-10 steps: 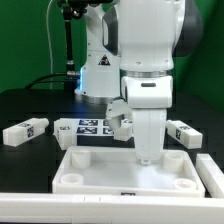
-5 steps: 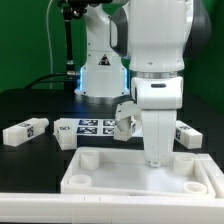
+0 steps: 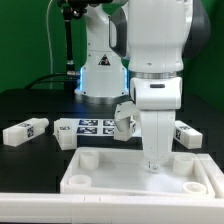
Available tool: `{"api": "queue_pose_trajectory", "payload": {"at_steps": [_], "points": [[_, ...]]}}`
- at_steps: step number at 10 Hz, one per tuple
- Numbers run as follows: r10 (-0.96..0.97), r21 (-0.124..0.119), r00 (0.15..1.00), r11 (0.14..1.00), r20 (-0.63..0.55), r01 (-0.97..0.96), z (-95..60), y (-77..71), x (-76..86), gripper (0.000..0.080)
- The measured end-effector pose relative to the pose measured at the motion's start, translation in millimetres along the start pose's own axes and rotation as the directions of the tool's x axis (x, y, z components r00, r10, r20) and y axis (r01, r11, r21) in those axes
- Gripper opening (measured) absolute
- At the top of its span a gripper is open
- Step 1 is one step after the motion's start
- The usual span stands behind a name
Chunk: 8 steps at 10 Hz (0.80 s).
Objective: Assemble desk
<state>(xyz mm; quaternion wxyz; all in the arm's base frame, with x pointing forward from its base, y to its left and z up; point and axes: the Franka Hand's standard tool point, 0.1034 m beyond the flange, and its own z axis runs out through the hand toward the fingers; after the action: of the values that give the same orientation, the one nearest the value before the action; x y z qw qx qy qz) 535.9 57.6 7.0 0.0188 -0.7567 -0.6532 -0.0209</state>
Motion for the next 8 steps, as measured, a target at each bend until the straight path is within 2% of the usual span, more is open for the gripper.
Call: {"api": "queue_pose_trajectory", "payload": {"at_steps": [1, 2, 4, 5, 6, 8], "points": [[0.005, -0.003, 1.000, 1.000, 0.001, -0.005, -2.9, 0.4, -1.7, 0.0599], [0.014, -0.014, 1.000, 1.000, 0.001, -0.014, -10.6, 1.9, -0.8, 0.0634], [0.081, -0.034, 0.997, 0.996, 0.003, -0.081, -34.0, -0.5, 5.4, 0.0647], [0.128, -0.048, 0.992, 0.991, 0.000, -0.128, -44.1, -8.5, 10.2, 0.0649], [0.185, -0.049, 0.983, 0.982, 0.000, -0.185, -50.5, -19.1, 16.1, 0.0649], [0.289, -0.047, 0.957, 0.956, -0.006, -0.289, -52.9, -32.4, 37.8, 0.0649]]}}
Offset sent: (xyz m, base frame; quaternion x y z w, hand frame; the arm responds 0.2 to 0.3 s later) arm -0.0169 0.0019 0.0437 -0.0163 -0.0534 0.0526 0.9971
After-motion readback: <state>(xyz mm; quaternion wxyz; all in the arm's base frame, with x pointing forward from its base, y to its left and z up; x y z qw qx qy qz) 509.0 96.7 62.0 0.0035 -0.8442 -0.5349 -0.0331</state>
